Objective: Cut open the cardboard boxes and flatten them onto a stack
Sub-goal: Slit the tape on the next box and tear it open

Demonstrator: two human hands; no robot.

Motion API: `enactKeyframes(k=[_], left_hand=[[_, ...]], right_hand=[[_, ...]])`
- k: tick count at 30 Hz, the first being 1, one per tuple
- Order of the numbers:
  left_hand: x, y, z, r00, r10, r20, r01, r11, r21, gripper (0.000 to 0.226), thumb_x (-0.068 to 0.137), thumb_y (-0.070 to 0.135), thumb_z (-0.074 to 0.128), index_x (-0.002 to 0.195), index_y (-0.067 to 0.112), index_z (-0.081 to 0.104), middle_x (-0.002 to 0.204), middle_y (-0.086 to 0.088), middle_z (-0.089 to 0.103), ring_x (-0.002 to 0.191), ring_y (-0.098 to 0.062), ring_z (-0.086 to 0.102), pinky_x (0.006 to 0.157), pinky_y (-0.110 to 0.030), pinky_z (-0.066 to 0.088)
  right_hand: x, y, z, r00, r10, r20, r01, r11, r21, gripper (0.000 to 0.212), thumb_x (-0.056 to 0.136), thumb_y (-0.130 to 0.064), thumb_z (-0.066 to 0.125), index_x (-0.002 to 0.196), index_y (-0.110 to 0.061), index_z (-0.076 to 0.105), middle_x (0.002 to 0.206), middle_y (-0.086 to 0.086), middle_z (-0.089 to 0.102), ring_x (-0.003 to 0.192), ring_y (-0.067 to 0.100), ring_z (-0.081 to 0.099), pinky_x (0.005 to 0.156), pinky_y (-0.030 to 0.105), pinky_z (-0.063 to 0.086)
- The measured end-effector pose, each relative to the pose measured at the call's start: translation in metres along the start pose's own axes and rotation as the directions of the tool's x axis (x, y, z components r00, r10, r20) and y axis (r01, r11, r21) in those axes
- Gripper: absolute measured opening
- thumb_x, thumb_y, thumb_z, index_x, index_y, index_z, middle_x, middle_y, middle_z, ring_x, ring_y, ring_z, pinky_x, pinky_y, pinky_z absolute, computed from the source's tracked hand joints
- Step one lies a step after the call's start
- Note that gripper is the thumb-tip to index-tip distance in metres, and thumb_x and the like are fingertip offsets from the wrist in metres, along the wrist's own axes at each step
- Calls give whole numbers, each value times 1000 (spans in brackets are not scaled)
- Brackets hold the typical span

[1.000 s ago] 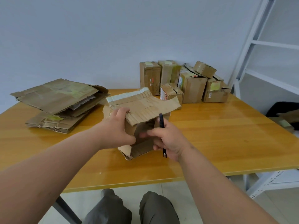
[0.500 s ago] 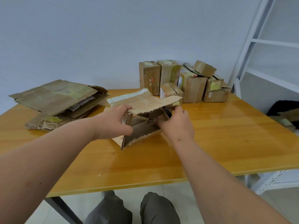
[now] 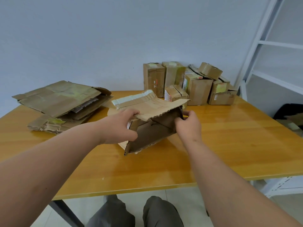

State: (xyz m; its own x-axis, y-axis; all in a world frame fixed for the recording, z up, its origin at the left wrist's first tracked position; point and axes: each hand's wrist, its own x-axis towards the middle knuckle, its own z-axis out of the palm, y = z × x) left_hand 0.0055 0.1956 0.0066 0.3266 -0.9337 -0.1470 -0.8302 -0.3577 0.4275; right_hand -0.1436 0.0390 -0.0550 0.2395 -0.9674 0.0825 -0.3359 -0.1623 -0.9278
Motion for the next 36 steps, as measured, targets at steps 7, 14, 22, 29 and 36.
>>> enactKeyframes(k=[7, 14, 22, 29, 36], left_hand=[[4, -2, 17, 986, -2, 164, -23, 989, 148, 83, 91, 25, 55, 154, 46, 4, 164, 10, 1, 149, -22, 16, 115, -38, 26], [16, -13, 53, 930, -77, 358, -56, 936, 348, 87, 87, 70, 46, 151, 51, -10, 162, 13, -19, 150, -19, -14, 122, -51, 8], [24, -19, 62, 955, -27, 296, -61, 958, 282, 58, 97, 63, 21, 151, 41, 29, 162, 6, 17, 149, -24, 15, 120, -49, 17], [24, -47, 74, 995, -87, -54, 99, 945, 311, 55, 95, 63, 34, 142, 35, 33, 147, 6, 30, 137, -23, 27, 110, -43, 32], [37, -62, 89, 989, -143, 40, 119, 925, 361, 85, 82, 78, -1, 152, 34, -20, 160, 9, -24, 148, -20, -21, 120, -47, -10]], right_hand=[[-5, 15, -21, 886, 391, 250, -464, 756, 461, 7, 97, -8, 51, 101, -13, 55, 79, 9, 60, 30, 9, 48, 73, 43, 55], [-3, 31, -47, 739, 577, 348, -659, 726, 195, 19, 92, 5, 38, 94, -5, 55, 58, 8, 53, 37, 11, 28, 60, 42, 60], [6, 3, -40, 975, -155, 157, 220, 750, -624, 36, 92, -6, 45, 124, -15, 58, 110, 6, 51, 102, 25, 50, 81, 36, 47], [-16, 28, 22, 804, 3, 594, 524, 466, -713, 56, 96, -14, 37, 150, -25, 28, 162, 4, 13, 149, 34, 7, 115, 51, 29], [-13, 11, 28, 836, -82, 542, 537, 324, -779, 26, 90, -16, 40, 112, -26, 50, 113, 3, 59, 94, 26, 51, 73, 38, 40]])
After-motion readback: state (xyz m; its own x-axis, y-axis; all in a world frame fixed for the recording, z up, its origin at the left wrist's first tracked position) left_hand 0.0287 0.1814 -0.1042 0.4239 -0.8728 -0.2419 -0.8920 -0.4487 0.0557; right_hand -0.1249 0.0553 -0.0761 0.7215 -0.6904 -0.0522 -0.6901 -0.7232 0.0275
